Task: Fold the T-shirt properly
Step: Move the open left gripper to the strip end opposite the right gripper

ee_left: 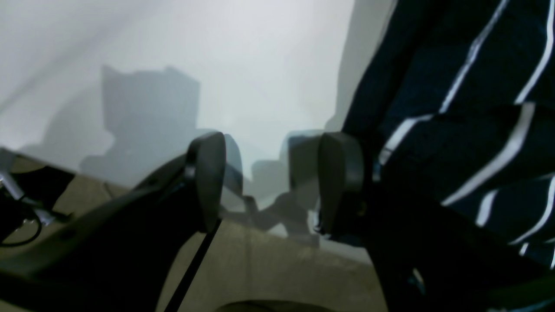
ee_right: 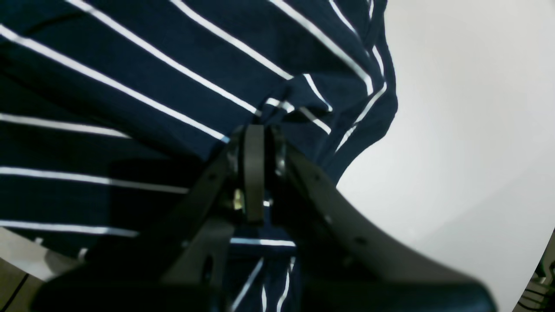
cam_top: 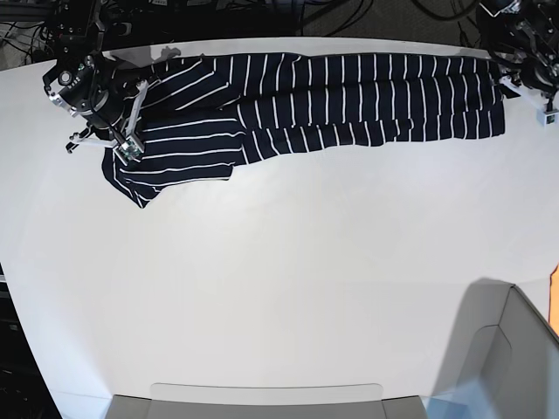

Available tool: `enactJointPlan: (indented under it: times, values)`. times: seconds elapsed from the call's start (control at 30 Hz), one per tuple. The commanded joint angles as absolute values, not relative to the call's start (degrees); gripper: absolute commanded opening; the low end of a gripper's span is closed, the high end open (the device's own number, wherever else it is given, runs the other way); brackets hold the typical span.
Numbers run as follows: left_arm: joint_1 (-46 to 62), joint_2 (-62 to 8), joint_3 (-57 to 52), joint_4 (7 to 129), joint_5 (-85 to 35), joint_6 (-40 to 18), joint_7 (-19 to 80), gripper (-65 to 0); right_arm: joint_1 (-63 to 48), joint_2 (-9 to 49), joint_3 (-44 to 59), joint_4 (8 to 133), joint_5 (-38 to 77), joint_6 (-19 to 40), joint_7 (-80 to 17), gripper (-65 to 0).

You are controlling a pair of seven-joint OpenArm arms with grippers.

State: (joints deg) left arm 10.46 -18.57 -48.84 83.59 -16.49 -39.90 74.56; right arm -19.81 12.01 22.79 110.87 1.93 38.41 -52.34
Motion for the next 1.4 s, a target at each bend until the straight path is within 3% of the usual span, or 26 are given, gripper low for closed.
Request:
enactJointPlan:
  times: [0.0, 0.1, 0.37, 0.43, 0.53, 0.9, 1.1, 1.37]
  values:
    - [10.4, -18.8, -46.9, 83.6, -17.0, -40.0, 75.5, -30.1, -19.3, 12.6, 23.0, 111.8, 2.3, 38.2, -51.6, -65.0]
    - [10.3, -18.4, -43.2, 83.6, -17.0, -40.0, 76.0, -30.9, -19.4, 12.6, 23.0, 111.8, 2.3, 38.2, -51.6, -65.0]
    - [5.8, -16.8, -36.0, 83.6, -17.0, -40.0, 75.3, -43.1, -19.3, 12.5, 23.0, 111.8, 2.3, 38.2, -51.6, -65.0]
    - [4.5, -16.8, -36.0, 83.6, -17.0, -40.0, 75.3, -49.4, -19.3, 12.5, 23.0, 111.8, 2.3, 38.2, -51.6, -65.0]
    - [2.9, -17.1, -36.0, 83.5, -17.0, -40.0, 75.1, -64.9, -19.3, 12.5, 23.0, 111.8, 2.3, 38.2, -51.6, -65.0]
    - [-6.0, -28.6, -36.4, 62.5, -17.0, -40.0, 73.1, -65.0, -19.2, 12.4, 23.2, 111.8, 2.3, 38.2, -51.6, -65.0]
    - [-6.9, -33.3, -36.4, 61.4, -17.0, -40.0, 72.2, -65.0, -19.2, 12.2, 23.2, 112.0, 2.3, 38.2, -51.6, -65.0]
    - [-6.6, -33.8, -36.0, 61.5, -17.0, -40.0, 74.2, -65.0, -19.3, 12.1, 23.1, 111.9, 2.3, 38.2, -51.6, -65.0]
